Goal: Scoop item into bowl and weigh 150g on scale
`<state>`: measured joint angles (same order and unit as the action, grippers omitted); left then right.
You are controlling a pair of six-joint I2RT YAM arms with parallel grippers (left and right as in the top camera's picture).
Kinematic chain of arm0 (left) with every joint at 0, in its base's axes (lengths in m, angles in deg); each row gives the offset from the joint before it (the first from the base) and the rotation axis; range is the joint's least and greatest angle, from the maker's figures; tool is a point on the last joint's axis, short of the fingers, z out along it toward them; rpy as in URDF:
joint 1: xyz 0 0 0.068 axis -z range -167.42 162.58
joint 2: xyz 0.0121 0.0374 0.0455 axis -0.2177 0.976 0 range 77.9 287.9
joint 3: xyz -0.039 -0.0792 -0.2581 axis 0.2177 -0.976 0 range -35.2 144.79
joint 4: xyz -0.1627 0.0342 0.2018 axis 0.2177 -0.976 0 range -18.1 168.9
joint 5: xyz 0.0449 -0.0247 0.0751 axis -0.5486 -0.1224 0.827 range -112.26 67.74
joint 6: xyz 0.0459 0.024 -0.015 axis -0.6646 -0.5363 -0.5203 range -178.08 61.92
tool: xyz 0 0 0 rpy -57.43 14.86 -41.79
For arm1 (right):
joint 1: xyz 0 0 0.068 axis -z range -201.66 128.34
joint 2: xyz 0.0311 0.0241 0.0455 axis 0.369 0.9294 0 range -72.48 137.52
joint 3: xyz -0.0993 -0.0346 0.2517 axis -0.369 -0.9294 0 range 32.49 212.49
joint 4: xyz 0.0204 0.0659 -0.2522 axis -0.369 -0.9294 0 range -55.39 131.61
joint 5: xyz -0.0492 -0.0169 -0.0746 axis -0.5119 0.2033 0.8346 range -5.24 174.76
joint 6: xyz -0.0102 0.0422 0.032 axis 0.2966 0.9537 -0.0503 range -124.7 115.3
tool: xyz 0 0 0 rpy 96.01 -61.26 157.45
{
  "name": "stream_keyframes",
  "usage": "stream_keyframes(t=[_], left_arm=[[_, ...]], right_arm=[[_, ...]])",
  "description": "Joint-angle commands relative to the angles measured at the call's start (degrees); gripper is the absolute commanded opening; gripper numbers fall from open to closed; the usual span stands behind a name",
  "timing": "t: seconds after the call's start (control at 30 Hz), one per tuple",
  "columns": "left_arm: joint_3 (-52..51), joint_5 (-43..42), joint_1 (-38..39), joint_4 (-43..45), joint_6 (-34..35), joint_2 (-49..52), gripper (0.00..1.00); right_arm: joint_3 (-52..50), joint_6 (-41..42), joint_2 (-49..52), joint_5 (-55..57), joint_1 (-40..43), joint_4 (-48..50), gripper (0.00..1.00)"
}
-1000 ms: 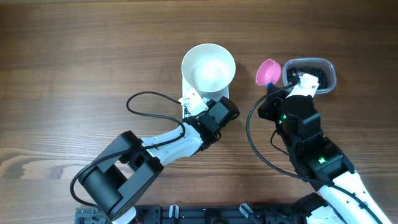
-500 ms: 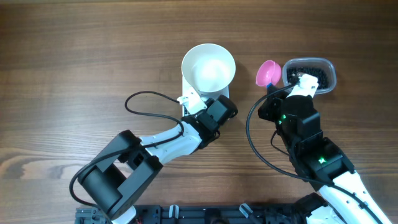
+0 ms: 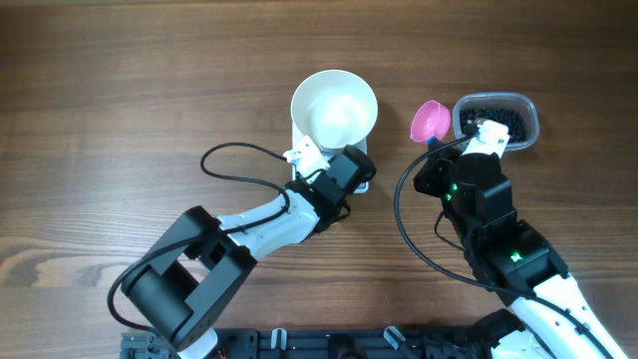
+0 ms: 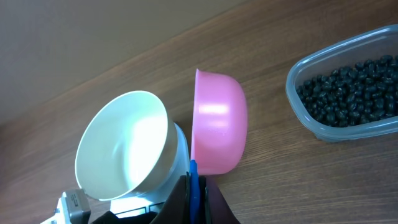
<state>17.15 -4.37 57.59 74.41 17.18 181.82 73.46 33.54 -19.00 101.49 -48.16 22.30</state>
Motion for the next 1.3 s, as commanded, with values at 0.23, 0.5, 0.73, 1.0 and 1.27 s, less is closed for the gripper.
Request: stream_keyframes(t=[0.23,0.5,0.73,1.0,1.27], left_arm=[[-0.7,-6.1,-0.2,-3.9,-1.5,1.1,0.04],[-0.7,-3.2,-0.3,-3.9,-1.5,1.1,0.04],[-0.7,-1.3,-0.3,-4.5,-1.5,1.1,0.04],[-0.7,-0.3,-0.3,-4.8,-1.5,1.1,0.04],[-0.7,1.0,-0.3,-5.4,-1.3,1.1,0.04]], right_arm=[[0.7,-0.9,0.4,2.3,0.2,0.4,0.04],[0.7,-4.0,0.4,4.5,0.2,0.4,0.04],[0.7,-4.0,0.4,4.5,0.2,0.4,0.04],[0.7,-4.0,0.4,4.5,0.2,0.4,0.04],[0.7,-5.3,0.4,4.7,0.2,0.4,0.04]])
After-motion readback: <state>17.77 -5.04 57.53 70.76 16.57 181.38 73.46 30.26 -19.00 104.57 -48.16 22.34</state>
